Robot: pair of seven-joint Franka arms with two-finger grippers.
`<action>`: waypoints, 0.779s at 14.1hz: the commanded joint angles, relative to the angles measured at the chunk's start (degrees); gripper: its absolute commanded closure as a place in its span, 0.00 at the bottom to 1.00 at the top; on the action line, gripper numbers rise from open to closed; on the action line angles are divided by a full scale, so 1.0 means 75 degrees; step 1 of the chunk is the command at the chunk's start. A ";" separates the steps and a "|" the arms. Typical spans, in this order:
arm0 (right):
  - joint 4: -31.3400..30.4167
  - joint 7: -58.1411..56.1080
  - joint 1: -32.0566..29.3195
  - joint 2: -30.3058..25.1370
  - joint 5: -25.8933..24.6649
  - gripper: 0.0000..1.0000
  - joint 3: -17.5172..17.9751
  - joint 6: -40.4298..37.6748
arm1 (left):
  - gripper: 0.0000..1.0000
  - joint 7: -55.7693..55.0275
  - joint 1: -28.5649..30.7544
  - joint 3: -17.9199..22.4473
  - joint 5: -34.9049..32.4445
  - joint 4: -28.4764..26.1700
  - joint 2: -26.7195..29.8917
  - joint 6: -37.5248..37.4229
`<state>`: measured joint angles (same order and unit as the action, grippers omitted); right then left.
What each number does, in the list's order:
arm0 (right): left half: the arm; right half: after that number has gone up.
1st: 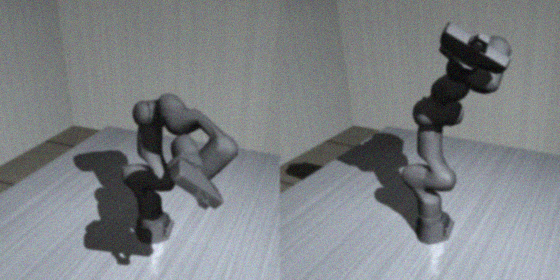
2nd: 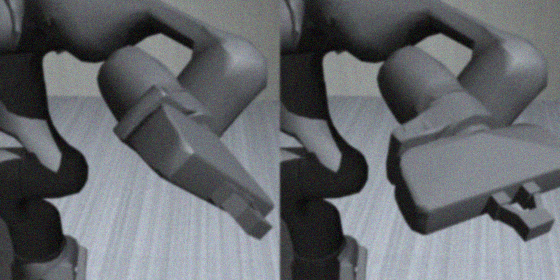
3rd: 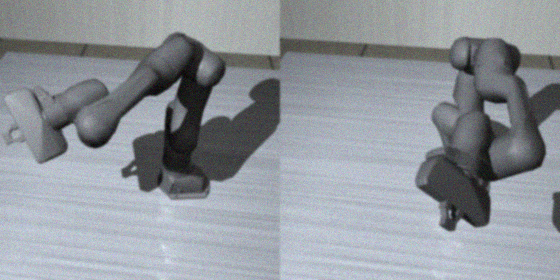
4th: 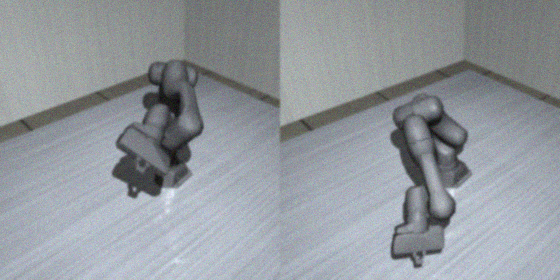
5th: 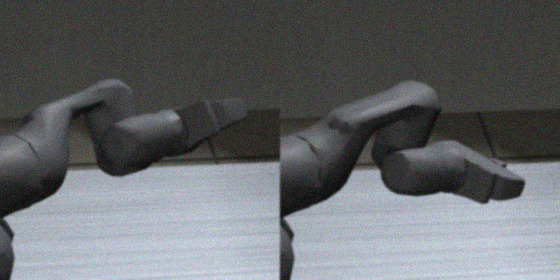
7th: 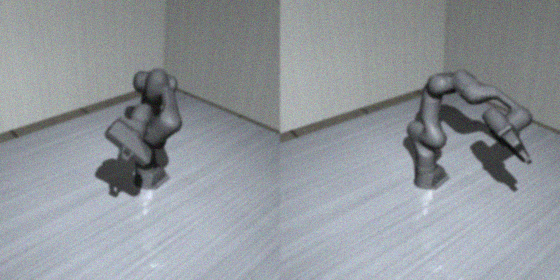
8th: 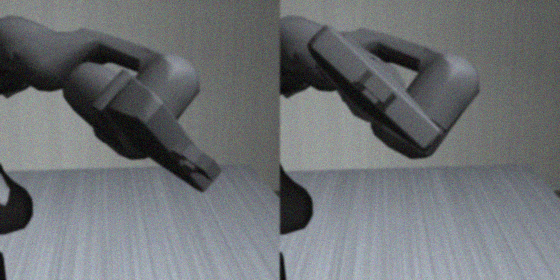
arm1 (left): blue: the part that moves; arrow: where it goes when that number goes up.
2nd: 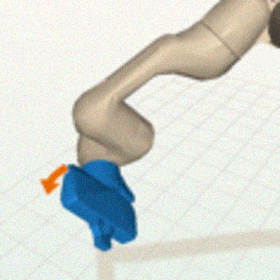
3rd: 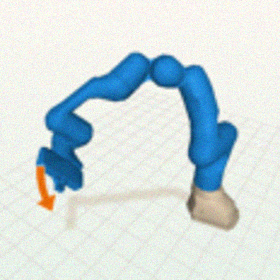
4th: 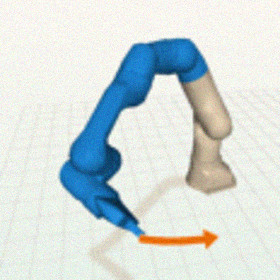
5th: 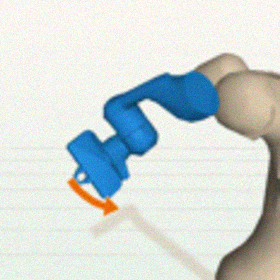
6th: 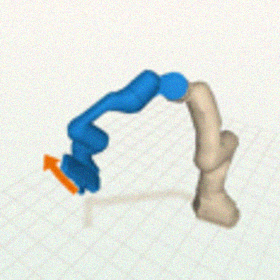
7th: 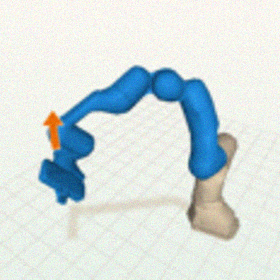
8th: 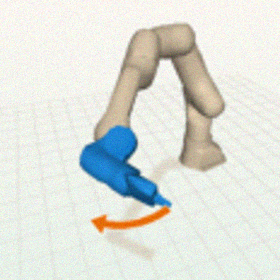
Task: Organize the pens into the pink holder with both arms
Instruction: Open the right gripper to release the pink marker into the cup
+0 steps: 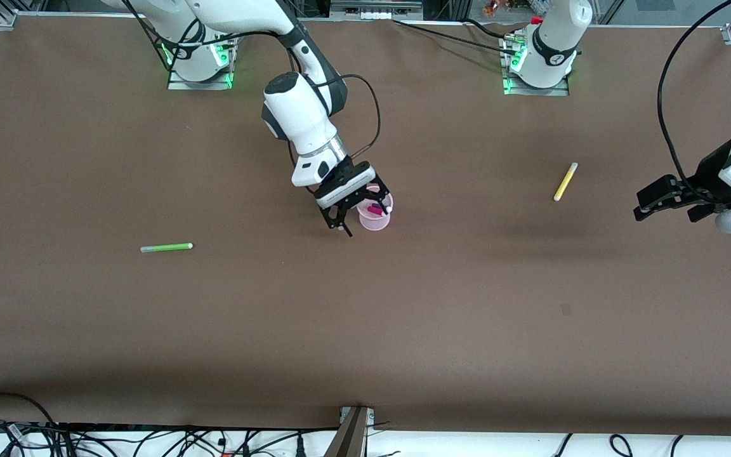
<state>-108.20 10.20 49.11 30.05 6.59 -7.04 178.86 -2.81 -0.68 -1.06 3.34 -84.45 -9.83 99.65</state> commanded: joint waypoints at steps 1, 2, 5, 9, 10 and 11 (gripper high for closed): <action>0.0598 -0.0024 0.0120 -0.0127 0.0036 0.00 -0.0325 -0.1356 | 0.00 0.0176 -0.0062 -0.0056 -0.0140 -0.0072 0.0045 0.0096; 0.0657 -0.0035 0.0120 -0.0174 0.0012 0.00 -0.0396 -0.1708 | 0.00 0.0187 -0.0050 -0.0069 -0.0141 -0.0072 0.0021 0.0096; 0.0646 -0.0012 0.0120 -0.0536 0.0012 0.00 -0.0630 -0.2785 | 0.00 0.0187 -0.0038 -0.0127 -0.0141 -0.0072 0.0045 0.0049; 0.0599 -0.0654 0.0109 -0.1578 -0.0047 0.00 -0.1496 -0.4800 | 0.00 0.0164 -0.0050 -0.0174 -0.0152 -0.0048 0.0056 0.0049; 0.0599 -0.0761 0.0108 -0.1801 -0.0035 0.00 -0.1800 -0.5362 | 0.00 0.0164 -0.0038 -0.0174 -0.0152 -0.0048 0.0068 0.0049; 0.0657 -0.0762 0.0108 -0.1977 -0.0023 0.00 -0.2151 -0.6017 | 0.00 0.0164 -0.0027 -0.0163 -0.0141 -0.0048 0.0068 0.0037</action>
<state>-102.23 6.17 49.29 19.59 6.48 -18.88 141.54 -2.69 -0.87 -2.27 3.27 -84.45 -10.02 99.69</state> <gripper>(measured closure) 0.000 0.000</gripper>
